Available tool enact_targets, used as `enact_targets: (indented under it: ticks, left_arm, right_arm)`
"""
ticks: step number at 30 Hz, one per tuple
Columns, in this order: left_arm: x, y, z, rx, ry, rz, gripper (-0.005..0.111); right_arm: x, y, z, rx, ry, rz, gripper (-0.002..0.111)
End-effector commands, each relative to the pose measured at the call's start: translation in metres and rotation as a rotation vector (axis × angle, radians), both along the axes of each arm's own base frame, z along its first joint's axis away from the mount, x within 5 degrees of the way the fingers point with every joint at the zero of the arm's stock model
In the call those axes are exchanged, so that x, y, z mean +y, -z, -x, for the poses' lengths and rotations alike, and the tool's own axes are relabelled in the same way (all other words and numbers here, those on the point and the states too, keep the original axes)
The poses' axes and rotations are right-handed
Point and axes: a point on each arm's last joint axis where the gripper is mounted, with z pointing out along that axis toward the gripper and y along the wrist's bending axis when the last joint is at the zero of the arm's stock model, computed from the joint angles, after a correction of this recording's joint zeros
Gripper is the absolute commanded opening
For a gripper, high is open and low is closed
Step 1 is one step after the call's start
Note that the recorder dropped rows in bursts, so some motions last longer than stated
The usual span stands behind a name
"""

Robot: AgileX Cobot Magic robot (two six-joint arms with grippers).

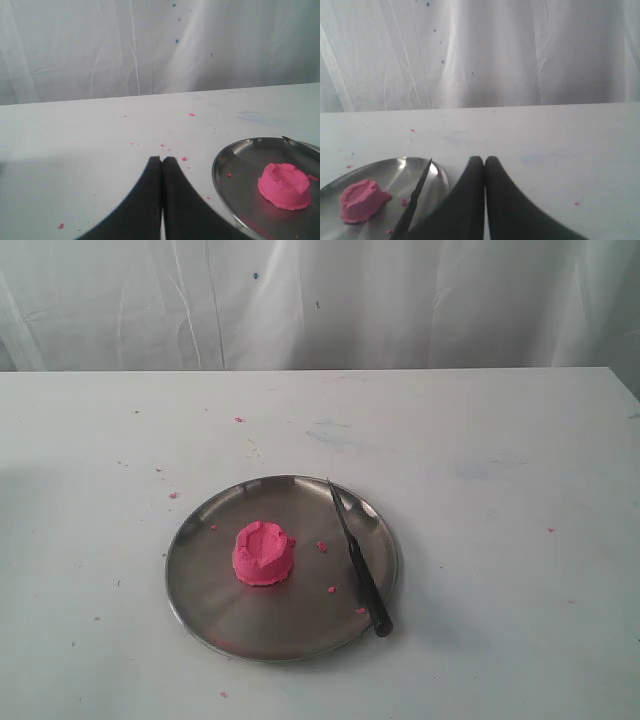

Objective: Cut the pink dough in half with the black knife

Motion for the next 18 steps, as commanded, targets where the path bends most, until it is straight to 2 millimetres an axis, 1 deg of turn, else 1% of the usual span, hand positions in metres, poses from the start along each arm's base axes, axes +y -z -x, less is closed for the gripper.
enact_targets:
  ticks: [1,5,7,13,16,18]
  left_arm:
    - [0.0,0.001,0.0,-0.004,0.0,0.007,0.0]
    - [0.0,0.001,0.0,-0.004,0.0,0.007,0.0]
    - [0.0,0.001,0.0,-0.004,0.0,0.007,0.0]
    - [0.0,0.001,0.0,-0.004,0.0,0.007,0.0]
    - [0.0,0.001,0.0,-0.004,0.0,0.007,0.0]
    - [0.0,0.001,0.0,-0.004,0.0,0.007,0.0]
  right_arm:
    - [-0.001,-0.008,0.0,-0.1,0.015,-0.044,0.0]
    - [-0.003,-0.02,0.002,-0.229,0.027,-0.082,0.0]
    - [-0.004,-0.024,0.003,-0.256,0.025,-0.13,0.0]
    - [-0.005,-0.029,0.005,-0.241,-0.018,-0.408,0.0]
    - [-0.006,-0.036,0.007,-0.27,-0.06,-0.589,0.0]
    - [-0.007,-0.039,0.009,-0.297,-0.079,-0.643,0.0]
